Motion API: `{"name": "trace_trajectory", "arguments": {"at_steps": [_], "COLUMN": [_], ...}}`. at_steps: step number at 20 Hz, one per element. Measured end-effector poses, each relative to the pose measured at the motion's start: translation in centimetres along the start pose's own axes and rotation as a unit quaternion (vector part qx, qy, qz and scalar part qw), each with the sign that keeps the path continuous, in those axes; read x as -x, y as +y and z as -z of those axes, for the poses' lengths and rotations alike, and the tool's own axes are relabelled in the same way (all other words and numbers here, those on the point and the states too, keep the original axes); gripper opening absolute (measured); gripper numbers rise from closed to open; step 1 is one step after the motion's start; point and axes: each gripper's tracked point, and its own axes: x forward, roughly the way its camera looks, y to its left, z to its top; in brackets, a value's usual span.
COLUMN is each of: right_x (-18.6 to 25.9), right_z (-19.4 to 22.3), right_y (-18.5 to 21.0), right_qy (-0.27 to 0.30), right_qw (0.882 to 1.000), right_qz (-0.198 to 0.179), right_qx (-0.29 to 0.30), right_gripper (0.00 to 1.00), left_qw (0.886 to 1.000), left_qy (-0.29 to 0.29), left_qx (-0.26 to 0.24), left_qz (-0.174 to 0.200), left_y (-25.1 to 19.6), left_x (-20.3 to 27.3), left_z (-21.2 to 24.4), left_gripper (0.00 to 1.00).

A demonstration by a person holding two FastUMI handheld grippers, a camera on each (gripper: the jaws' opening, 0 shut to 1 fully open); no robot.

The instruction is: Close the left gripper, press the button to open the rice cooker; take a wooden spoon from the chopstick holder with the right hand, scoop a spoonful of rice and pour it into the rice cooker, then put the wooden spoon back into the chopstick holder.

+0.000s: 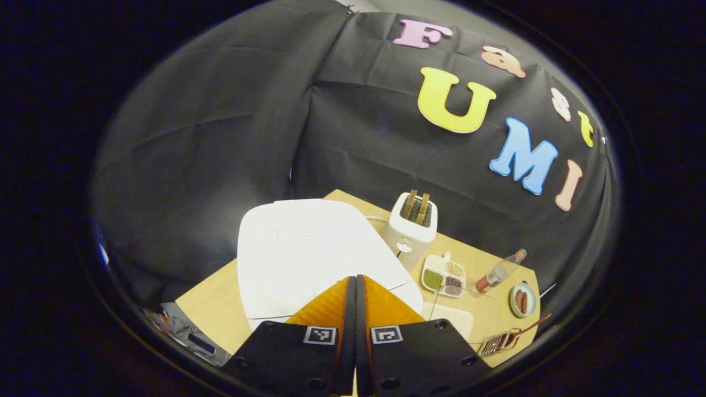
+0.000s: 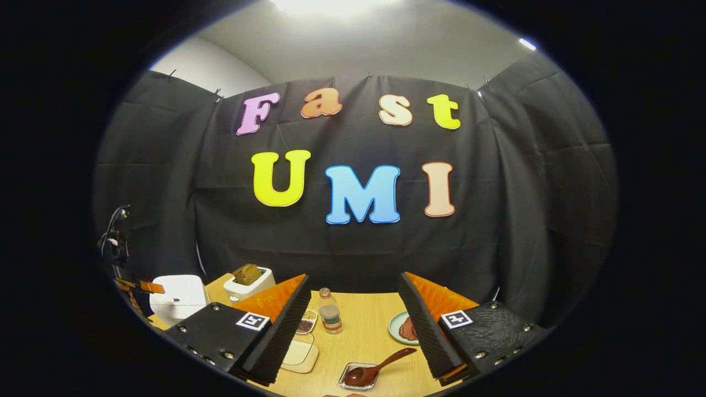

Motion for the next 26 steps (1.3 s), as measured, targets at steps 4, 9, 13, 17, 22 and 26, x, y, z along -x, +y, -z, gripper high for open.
{"name": "trace_trajectory", "arguments": {"at_steps": [4, 9, 13, 17, 22, 26], "right_x": [-0.3, -0.3, -0.3, -0.4, -0.3, -0.1], "right_z": [0.0, 0.2, 0.1, 0.0, 0.0, -0.2], "right_y": [0.3, -0.5, -0.7, -0.6, -0.7, -1.2], "right_qy": [0.001, 0.005, 0.003, 0.001, -0.001, -0.005], "right_qw": [1.000, 1.000, 1.000, 1.000, 1.000, 1.000], "right_qz": [-0.001, 0.008, 0.010, 0.005, 0.000, 0.002], "right_qx": [0.003, 0.010, 0.007, 0.009, 0.007, 0.008], "right_gripper": [0.97, 0.98, 0.97, 0.97, 0.97, 0.97], "left_qw": [1.000, 0.998, 0.998, 0.997, 0.987, 0.977], "left_qy": [0.019, 0.050, 0.030, -0.034, -0.130, -0.203], "left_qx": [0.002, -0.014, -0.031, -0.046, -0.067, -0.053], "left_qz": [-0.007, -0.026, -0.036, -0.051, -0.063, -0.029], "left_y": [0.7, 2.1, 2.1, 1.4, 0.7, -2.2], "left_x": [-2.4, -4.4, -4.0, -2.4, 1.3, 5.8], "left_z": [0.8, 2.4, 1.3, -3.0, -10.2, -14.1], "left_gripper": [0.10, 0.09, 0.09, 0.09, 0.13, 0.60]}}
